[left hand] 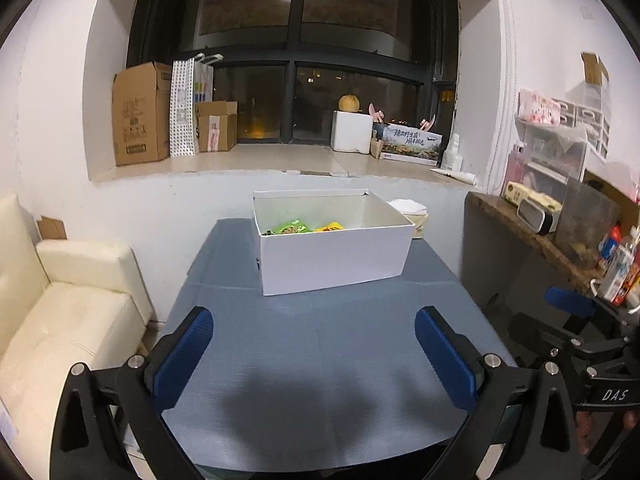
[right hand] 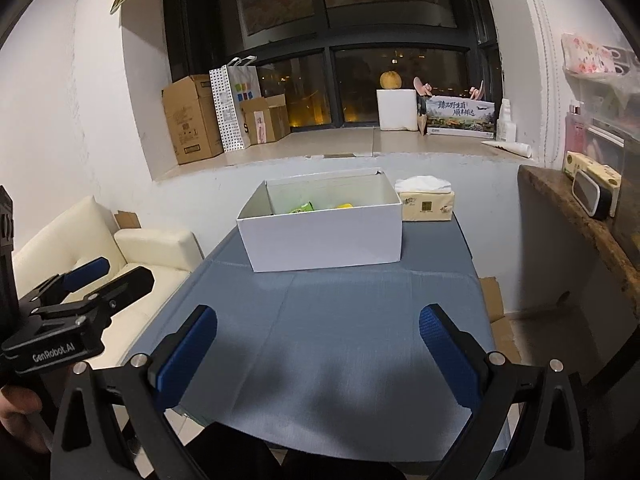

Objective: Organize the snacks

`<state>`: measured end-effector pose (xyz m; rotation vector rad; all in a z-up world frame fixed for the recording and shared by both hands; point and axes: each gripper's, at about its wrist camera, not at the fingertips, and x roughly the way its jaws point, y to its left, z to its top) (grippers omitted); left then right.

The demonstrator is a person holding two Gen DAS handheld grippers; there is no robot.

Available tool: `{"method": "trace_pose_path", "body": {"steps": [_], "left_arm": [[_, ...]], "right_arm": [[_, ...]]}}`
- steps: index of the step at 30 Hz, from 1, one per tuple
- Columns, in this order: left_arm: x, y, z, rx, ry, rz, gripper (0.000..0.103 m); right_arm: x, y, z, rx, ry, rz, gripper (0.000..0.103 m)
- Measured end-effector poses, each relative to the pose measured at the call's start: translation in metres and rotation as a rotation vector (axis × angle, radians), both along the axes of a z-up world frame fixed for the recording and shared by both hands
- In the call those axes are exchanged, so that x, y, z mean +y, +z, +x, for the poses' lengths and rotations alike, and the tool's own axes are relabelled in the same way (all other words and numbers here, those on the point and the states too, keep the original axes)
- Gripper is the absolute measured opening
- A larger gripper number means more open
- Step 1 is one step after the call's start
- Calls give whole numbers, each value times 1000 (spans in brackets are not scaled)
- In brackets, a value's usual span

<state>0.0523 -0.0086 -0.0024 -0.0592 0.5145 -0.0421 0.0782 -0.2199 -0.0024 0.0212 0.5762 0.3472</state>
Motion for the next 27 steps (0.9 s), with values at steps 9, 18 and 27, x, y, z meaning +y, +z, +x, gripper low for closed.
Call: {"method": "trace_pose_path", "body": {"steps": [9, 18, 27], "left_arm": [[-4, 7, -14, -7, -6, 13, 103], [-6, 10, -15, -3, 3, 20, 103], [-8, 9, -16, 1, -3, 21, 103]], "right_arm": [[-3, 6, -9, -16, -19, -3, 103], [-4, 8, -12, -21, -13, -4, 103], [-5, 8, -14, -20, -2, -1, 103]]}}
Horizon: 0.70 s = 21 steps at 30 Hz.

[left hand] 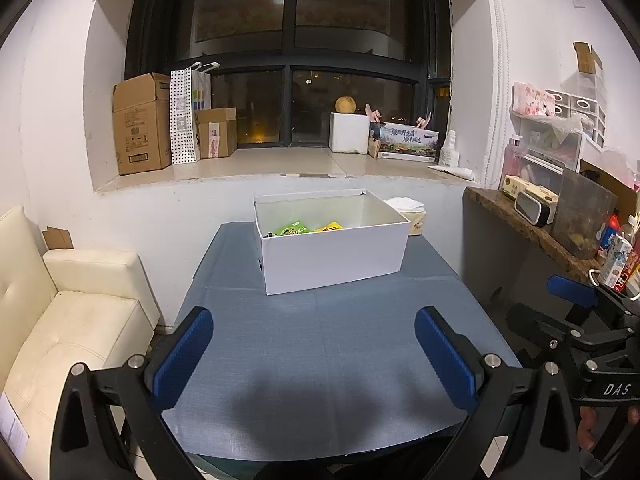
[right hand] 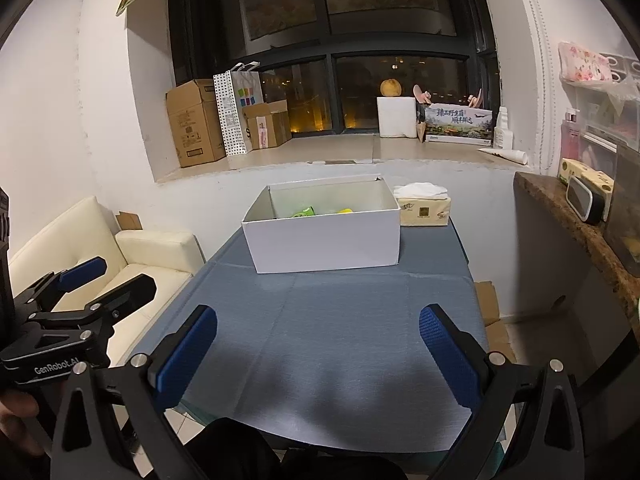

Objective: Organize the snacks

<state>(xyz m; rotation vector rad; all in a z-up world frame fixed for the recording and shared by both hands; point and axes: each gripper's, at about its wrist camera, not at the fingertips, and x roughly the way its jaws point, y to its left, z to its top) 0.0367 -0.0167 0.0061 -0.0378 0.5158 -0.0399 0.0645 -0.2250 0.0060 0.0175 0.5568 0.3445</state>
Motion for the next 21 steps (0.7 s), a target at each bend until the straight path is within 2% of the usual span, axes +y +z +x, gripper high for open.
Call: {"method": "trace_pose_path", "body": {"steps": [21], "left_arm": [[1, -2, -1, 0, -8, 0, 103]], "right_arm": [[0, 1, -5, -8, 10, -1, 103]]}}
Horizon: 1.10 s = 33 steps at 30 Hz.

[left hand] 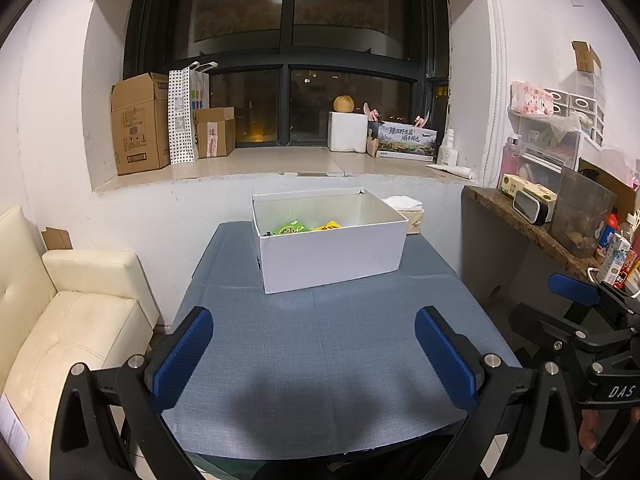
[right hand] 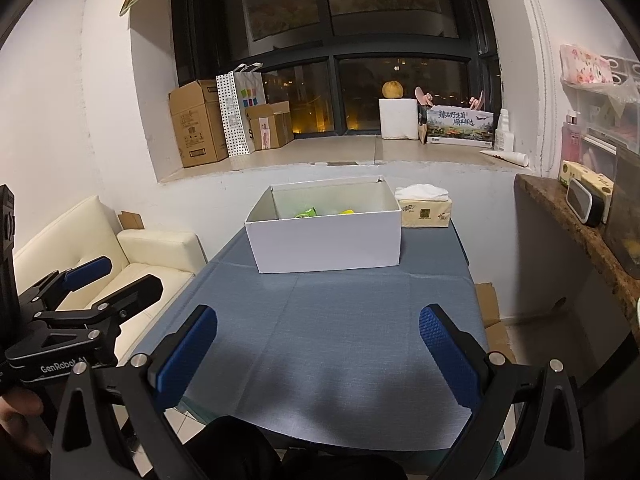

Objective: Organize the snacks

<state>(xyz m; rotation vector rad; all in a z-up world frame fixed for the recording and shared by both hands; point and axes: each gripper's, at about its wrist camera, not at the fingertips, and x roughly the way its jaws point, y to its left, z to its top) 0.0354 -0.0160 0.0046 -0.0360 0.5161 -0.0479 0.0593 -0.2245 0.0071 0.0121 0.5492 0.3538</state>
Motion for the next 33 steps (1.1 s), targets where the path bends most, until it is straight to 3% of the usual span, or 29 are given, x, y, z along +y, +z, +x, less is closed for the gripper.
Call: {"method": "trace_pose_path", "body": {"steps": [33], "left_arm": [[-4, 1, -3, -2, -11, 15, 103]], "right_arm": [[-2, 5, -6, -13, -2, 0, 103]]}}
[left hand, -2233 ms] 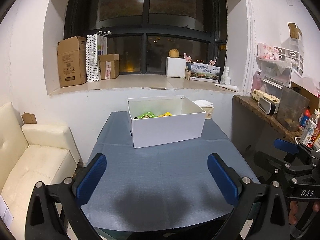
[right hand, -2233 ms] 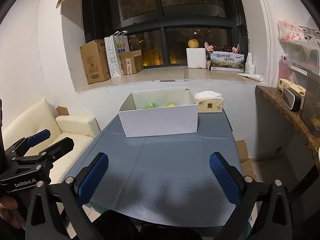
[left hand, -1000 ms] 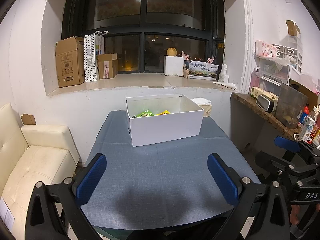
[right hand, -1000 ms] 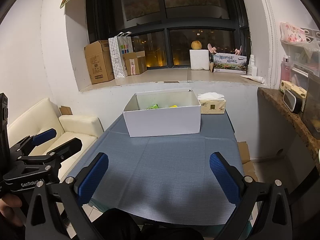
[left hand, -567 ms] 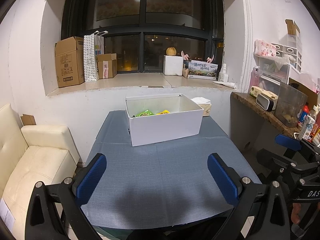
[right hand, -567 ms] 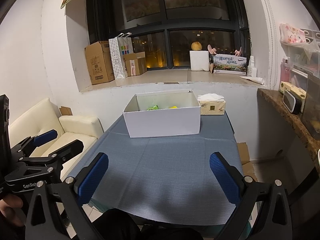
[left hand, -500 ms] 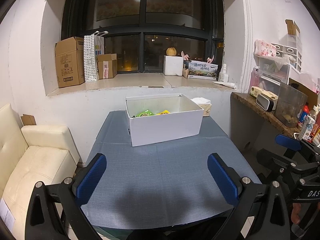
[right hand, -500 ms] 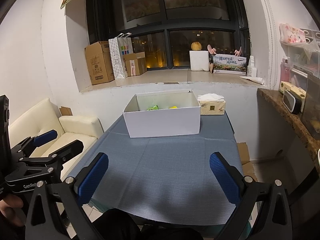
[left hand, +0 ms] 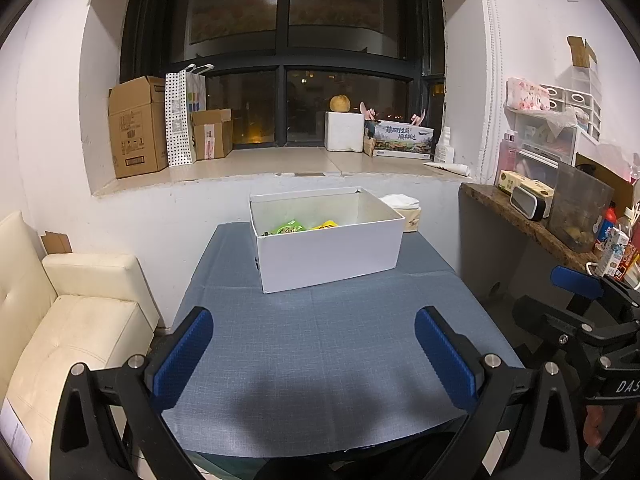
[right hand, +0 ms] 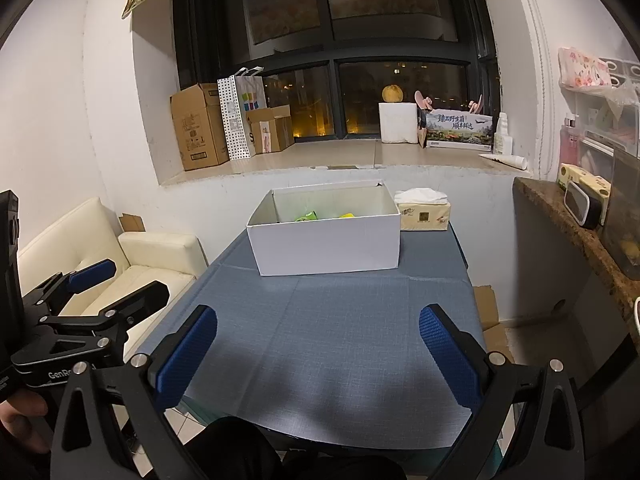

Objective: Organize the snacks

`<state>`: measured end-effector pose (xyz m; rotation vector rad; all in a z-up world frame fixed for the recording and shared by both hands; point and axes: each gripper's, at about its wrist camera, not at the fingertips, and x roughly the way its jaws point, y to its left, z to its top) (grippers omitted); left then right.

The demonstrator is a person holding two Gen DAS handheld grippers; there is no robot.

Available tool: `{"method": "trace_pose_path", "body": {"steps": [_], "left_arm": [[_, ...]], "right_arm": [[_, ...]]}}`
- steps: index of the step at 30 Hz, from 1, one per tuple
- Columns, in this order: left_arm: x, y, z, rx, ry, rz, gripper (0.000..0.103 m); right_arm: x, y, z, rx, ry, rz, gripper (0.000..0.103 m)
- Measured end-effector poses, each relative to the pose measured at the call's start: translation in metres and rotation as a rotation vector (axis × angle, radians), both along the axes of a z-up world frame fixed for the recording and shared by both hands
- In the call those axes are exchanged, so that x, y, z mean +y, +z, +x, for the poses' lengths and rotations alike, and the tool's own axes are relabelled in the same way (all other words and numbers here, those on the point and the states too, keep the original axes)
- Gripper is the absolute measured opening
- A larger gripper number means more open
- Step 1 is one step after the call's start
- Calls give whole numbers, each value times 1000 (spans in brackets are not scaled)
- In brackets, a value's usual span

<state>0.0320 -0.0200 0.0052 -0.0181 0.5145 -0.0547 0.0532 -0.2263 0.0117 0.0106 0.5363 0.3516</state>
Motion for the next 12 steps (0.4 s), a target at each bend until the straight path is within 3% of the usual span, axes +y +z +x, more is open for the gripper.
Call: {"method": "trace_pose_path", "body": {"steps": [12], "left_arm": [[1, -1, -2, -7, -6, -11, 103]], "right_arm": [[0, 1, -2, -1, 1, -1, 103]]}}
